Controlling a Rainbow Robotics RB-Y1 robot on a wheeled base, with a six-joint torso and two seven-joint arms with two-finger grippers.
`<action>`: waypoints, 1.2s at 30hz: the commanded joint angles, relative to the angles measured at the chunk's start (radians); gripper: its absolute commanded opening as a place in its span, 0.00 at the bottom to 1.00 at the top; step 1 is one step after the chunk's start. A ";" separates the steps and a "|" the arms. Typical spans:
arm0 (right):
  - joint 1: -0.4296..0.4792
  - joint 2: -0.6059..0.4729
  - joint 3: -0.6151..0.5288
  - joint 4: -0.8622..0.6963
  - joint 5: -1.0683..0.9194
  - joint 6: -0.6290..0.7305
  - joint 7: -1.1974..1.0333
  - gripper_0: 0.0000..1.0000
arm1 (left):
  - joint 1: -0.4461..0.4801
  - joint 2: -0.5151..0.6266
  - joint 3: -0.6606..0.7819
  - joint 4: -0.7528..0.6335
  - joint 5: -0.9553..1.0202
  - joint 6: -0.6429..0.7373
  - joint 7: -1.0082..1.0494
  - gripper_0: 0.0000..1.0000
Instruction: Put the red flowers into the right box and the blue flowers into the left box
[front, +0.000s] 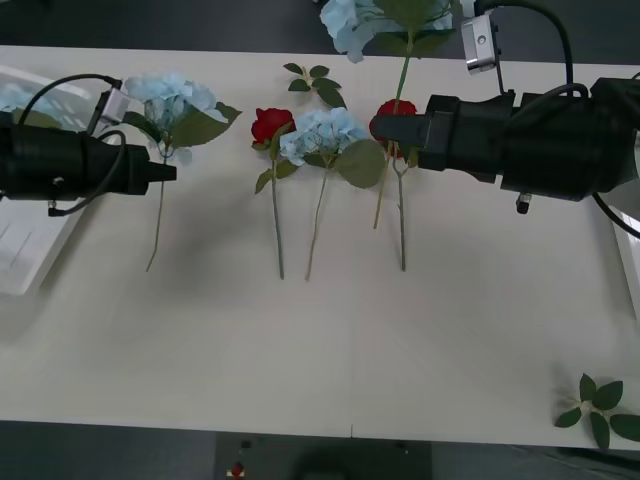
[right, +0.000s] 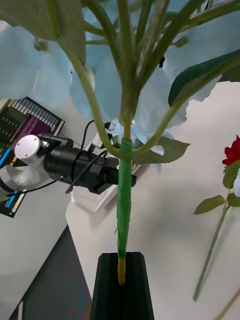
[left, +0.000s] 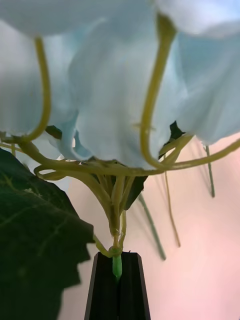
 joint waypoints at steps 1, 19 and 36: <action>-0.019 0.029 -0.028 -0.026 0.001 -0.009 0.032 0.00 | -0.047 0.058 0.122 -0.015 -0.121 0.122 -0.024 0.00; -0.038 0.046 0.165 -0.126 0.001 -0.179 0.043 0.00 | -0.047 0.224 0.660 -0.015 -0.632 0.512 0.013 0.00; -0.130 0.089 0.285 -0.141 -0.002 -0.358 0.048 0.00 | -0.001 0.236 0.667 -0.024 -1.086 0.297 0.025 0.00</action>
